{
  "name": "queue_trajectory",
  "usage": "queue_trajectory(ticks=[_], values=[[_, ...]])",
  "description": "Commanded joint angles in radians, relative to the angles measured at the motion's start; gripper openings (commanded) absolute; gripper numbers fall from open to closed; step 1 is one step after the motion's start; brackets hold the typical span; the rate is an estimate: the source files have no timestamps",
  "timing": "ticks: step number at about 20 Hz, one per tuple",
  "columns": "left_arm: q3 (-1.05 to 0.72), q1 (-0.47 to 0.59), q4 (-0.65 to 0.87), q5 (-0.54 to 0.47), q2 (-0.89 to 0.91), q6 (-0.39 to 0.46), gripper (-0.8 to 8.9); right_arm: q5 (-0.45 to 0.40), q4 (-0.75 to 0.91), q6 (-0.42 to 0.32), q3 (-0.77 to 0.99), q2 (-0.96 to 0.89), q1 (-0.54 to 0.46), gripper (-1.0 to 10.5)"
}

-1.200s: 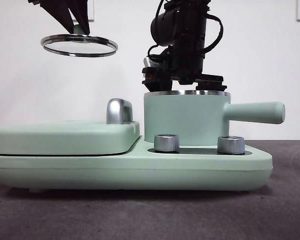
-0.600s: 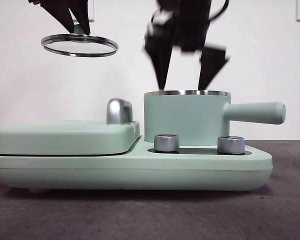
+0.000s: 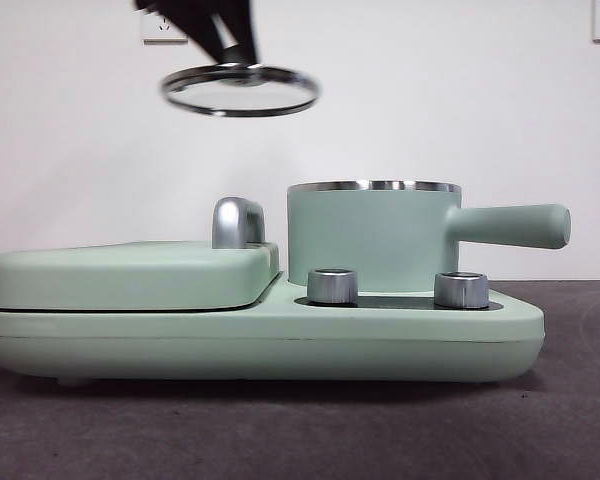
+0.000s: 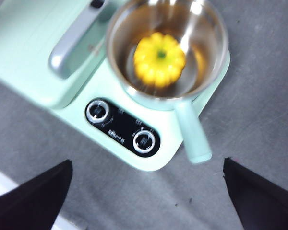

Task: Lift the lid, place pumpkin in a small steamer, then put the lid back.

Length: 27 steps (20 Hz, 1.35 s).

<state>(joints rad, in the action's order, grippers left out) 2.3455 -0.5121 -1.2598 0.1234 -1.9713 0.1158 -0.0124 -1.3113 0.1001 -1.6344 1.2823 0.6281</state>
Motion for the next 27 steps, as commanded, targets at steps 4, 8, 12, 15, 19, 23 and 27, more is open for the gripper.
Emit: queue_trajectory(ticks=[4,8,12,15,19,23,27], values=[[0.028,-0.146,0.037,0.008,-0.045,0.006,0.15,-0.004,0.179,0.052,0.383,-0.405,0.021,5.0],[0.028,-0.227,0.093,0.007,-0.108,0.039,0.15,0.002,0.242,0.041,0.593,-0.693,0.021,5.0],[0.028,-0.256,0.139,0.003,-0.146,0.069,0.15,0.013,0.242,0.041,0.68,-0.903,0.021,5.0],[0.028,-0.25,0.146,-0.003,-0.161,0.079,0.15,0.013,0.241,0.046,0.682,-0.975,0.021,5.0],[0.028,-0.233,0.145,-0.003,-0.179,0.084,0.15,0.012,0.241,0.047,0.682,-0.986,0.021,5.0],[0.028,-0.222,0.138,-0.002,-0.206,0.087,0.15,0.011,0.241,0.05,0.682,-0.985,0.021,5.0],[0.028,-0.206,0.136,-0.002,-0.221,0.094,0.15,0.011,0.241,0.057,0.682,-0.985,0.021,5.0]])
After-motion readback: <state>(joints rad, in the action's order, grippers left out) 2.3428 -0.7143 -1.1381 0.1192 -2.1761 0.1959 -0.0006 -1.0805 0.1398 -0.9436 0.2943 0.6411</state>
